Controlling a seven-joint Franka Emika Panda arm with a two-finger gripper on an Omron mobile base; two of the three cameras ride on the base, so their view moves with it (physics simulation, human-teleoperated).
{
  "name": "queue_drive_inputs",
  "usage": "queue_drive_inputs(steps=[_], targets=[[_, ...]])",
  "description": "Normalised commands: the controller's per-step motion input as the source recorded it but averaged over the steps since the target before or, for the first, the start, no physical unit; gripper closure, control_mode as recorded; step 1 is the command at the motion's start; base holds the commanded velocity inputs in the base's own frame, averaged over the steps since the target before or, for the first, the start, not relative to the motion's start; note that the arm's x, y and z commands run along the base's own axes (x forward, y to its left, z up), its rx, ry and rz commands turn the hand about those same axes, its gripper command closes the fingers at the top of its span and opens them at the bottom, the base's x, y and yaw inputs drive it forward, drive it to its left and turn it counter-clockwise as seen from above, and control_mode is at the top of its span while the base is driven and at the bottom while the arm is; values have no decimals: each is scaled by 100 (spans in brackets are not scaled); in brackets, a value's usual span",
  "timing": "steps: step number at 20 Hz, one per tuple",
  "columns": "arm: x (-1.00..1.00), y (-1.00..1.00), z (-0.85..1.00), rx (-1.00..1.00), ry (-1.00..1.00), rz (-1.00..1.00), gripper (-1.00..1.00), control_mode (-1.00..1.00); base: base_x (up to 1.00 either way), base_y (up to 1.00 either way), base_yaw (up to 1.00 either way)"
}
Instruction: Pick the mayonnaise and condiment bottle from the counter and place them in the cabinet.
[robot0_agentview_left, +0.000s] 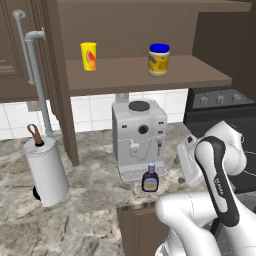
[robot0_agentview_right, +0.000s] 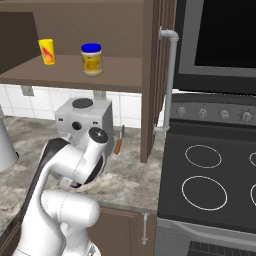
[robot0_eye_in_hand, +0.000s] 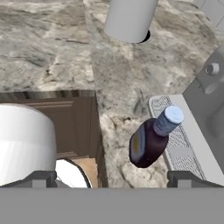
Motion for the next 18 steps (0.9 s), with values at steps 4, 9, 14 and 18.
queue_drive_inputs(steps=[4, 9, 14, 18], targets=[[0, 4, -24, 0, 0, 9, -100, -100, 0, 0, 0], [0, 7, -22, 1, 0, 3, -100, -100, 0, 0, 0], [0, 0, -10, 4, 0, 0, -100, -100, 0, 0, 0], [1, 0, -4, 9, 0, 0, -100, -100, 0, 0, 0]])
